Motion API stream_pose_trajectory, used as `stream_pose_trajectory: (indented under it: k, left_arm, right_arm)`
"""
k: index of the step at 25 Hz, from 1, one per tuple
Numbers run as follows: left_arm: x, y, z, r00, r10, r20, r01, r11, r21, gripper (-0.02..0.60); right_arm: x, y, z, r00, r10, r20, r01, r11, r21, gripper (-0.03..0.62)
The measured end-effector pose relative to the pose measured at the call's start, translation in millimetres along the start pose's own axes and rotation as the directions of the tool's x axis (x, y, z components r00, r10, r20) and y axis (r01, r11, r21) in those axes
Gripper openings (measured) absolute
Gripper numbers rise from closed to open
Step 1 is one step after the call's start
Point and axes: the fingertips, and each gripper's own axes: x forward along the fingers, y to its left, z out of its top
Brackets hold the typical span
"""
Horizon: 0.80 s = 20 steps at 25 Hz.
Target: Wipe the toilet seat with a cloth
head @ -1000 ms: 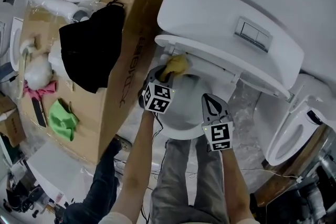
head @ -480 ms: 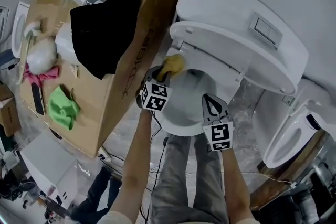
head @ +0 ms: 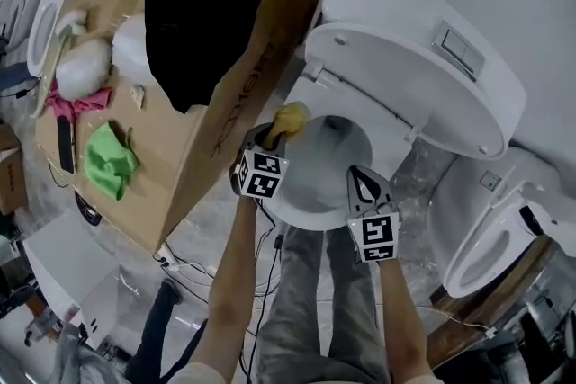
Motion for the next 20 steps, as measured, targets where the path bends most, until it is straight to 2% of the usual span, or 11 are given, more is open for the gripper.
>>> stream_pose_trajectory:
  k: [6, 12, 16, 20]
  left_arm:
    - [-69, -20, 13, 0.997, 0.04, 0.063, -0.036, 0.998, -0.058, 0.095]
    - [-189, -59, 68, 0.981, 0.087, 0.173, -0.07, 0.992, -0.103, 0.096]
    - [-265, -83, 118, 0.954, 0.112, 0.278, -0.08, 0.989, -0.124, 0.097]
    - [-337, -109, 168, 0.908, 0.117, 0.403, -0.083, 0.991, -0.102, 0.097]
  right_arm:
    - [-38, 5, 19, 1.0, 0.022, 0.01, -0.022, 0.998, -0.063, 0.008]
    - [-122, 12, 85, 0.996, 0.056, 0.073, -0.045, 0.989, -0.139, 0.008]
    - [-177, 21, 139, 0.986, 0.088, 0.139, -0.058, 0.977, -0.204, 0.008]
    - [-232, 27, 190, 0.971, 0.097, 0.219, -0.045, 0.972, -0.232, 0.006]
